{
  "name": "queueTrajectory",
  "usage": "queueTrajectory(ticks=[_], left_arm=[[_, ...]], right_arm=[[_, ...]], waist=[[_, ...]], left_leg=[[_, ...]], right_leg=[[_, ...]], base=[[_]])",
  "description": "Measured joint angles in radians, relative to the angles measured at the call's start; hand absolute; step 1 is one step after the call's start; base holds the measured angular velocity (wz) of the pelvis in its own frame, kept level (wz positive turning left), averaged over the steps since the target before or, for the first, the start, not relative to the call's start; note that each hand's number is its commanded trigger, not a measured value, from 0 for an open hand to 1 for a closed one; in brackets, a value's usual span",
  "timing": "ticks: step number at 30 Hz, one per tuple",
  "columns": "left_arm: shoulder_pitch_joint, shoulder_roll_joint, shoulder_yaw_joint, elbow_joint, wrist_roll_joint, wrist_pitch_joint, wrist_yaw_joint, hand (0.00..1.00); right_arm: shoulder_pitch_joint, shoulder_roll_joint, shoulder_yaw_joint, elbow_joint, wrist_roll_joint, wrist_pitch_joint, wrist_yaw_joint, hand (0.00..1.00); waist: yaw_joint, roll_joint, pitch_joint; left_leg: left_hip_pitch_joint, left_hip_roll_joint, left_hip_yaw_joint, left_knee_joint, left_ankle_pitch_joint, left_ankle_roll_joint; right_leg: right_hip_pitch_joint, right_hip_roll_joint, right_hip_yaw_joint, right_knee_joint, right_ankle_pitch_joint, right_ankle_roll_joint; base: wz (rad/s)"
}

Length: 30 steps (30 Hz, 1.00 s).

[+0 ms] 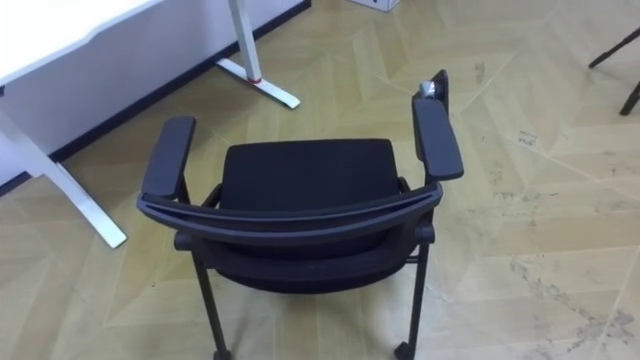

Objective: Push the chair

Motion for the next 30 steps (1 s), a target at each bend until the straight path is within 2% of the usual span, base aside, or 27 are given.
queueTrajectory(ticks=[1, 2, 4, 6, 10, 16, 22, 25, 30], left_arm=[[-0.010, 0.004, 0.002, -0.006, 0.039, 0.002, 0.024, 0.00], [-0.010, 0.004, 0.002, -0.025, 0.057, 0.003, 0.037, 0.00], [-0.008, 0.005, 0.003, -0.128, 0.131, 0.004, 0.091, 0.00], [-0.013, 0.009, 0.005, -0.181, 0.177, -0.003, 0.130, 0.00], [-0.036, 0.019, 0.004, -0.245, 0.259, -0.006, 0.209, 0.00], [-0.051, 0.025, 0.005, -0.383, 0.350, -0.022, 0.331, 0.00], [-0.043, 0.029, -0.001, -0.556, 0.423, -0.023, 0.355, 0.00], [-0.045, 0.029, -0.002, -0.650, 0.507, -0.030, 0.371, 0.00], [-0.043, 0.029, -0.006, -0.769, 0.575, -0.031, 0.390, 0.00]], right_arm=[[0.000, -0.001, -0.001, 0.000, -0.003, 0.000, 0.000, 0.00], [0.000, -0.002, -0.002, -0.001, -0.003, 0.000, 0.000, 0.00], [0.000, -0.007, -0.012, -0.006, -0.014, 0.001, 0.000, 0.00], [0.004, -0.019, -0.011, -0.008, -0.030, 0.000, 0.002, 0.00], [0.004, -0.036, -0.012, -0.011, -0.037, 0.000, -0.001, 0.00], [0.000, -0.035, -0.015, -0.011, -0.037, 0.000, -0.014, 0.00], [-0.007, -0.035, -0.016, 0.003, -0.034, 0.000, 0.003, 0.00], [-0.001, -0.033, -0.015, 0.003, -0.012, 0.000, 0.003, 0.00], [0.008, -0.032, -0.020, 0.002, 0.002, -0.001, 0.002, 0.00]], waist=[[-0.002, 0.010, -0.0040], [-0.005, 0.011, -0.0050], [-0.002, 0.015, -0.0026], [0.001, 0.016, -0.0065], [-0.012, 0.034, -0.0090], [-0.016, 0.034, -0.0107], [-0.024, 0.026, -0.0113], [-0.025, 0.031, -0.0134], [-0.028, 0.036, -0.0134]], left_leg=[[0.000, 0.000, -0.001, 0.000, 0.000, 0.000], [-0.001, 0.000, -0.003, 0.000, 0.000, 0.000], [-0.001, -0.001, -0.006, 0.000, 0.000, 0.000], [0.002, -0.001, -0.005, -0.001, 0.000, 0.000], [0.004, -0.002, -0.007, -0.001, 0.000, 0.000], [0.010, -0.003, -0.009, -0.016, 0.000, 0.000], [0.009, -0.003, -0.009, -0.016, 0.000, 0.000], [0.009, -0.003, -0.009, -0.016, 0.000, 0.000], [0.010, -0.003, -0.014, -0.016, 0.000, 0.000]], right_leg=[[0.000, 0.000, 0.000, 0.000, 0.000, 0.000], [0.000, 0.000, -0.002, 0.000, 0.000, 0.000], [0.000, 0.000, 0.002, 0.001, 0.000, 0.000], [0.000, 0.000, 0.008, 0.001, 0.000, 0.000], [0.004, 0.000, 0.000, -0.001, 0.000, 0.000], [0.000, 0.001, 0.013, 0.000, 0.000, 0.000], [-0.001, 0.001, 0.007, 0.000, 0.000, 0.000], [0.000, 0.001, 0.007, 0.000, 0.000, 0.000], [0.000, 0.001, 0.009, 0.000, 0.000, 0.000]], base=[[0.00], [0.04], [0.00], [-0.07], [0.00], [-0.03], [0.00], [0.00], [0.00]])
